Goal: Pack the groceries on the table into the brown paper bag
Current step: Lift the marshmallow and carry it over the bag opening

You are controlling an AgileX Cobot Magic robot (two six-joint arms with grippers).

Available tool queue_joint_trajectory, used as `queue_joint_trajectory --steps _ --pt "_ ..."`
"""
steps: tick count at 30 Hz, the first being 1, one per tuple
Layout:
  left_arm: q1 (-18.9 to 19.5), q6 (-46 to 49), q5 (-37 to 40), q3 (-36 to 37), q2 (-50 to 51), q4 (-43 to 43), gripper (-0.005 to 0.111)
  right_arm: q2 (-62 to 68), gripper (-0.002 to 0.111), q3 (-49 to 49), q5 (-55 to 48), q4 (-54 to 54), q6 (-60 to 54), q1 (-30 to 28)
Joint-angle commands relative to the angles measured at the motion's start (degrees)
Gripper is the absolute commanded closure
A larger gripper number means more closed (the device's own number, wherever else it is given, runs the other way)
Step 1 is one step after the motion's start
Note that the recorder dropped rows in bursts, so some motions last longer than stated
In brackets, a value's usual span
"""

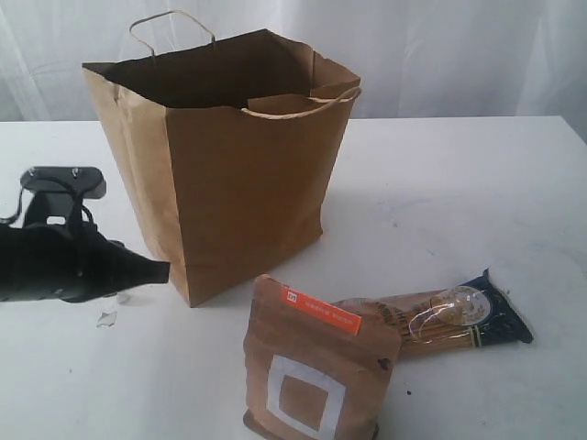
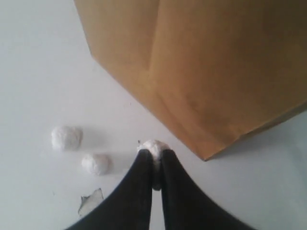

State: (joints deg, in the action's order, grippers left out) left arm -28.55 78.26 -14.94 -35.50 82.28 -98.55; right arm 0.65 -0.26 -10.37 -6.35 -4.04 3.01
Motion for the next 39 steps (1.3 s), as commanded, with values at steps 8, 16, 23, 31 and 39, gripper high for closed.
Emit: queue_joint_trajectory --steps 8,16,23,31,39 --pt "-0.2 2.9 -2.8 1.4 -20.1 -1.4 0.107 -0.3 0.094 0.3 0.8 -0.1 -0.2 -0.2" --pt "-0.2 11.0 4.1 -7.0 -27.8 -1.4 0.107 -0.3 0.094 0.3 0.8 -0.1 -0.2 -0.2" --pt "-0.2 14.5 6.7 -17.1 -24.7 -1.4 0.107 -0.3 0.094 0.3 0.8 -0.1 -0.2 -0.2" --pt "-0.2 15.6 16.3 -25.3 -12.0 -1.4 0.107 -0.3 0.094 0.3 0.8 -0.1 -0.2 -0.2" --pt "-0.2 15.6 17.3 -26.2 -5.4 -1.4 0.107 -0.3 0.094 0.3 0.8 -0.1 -0.2 -0.2"
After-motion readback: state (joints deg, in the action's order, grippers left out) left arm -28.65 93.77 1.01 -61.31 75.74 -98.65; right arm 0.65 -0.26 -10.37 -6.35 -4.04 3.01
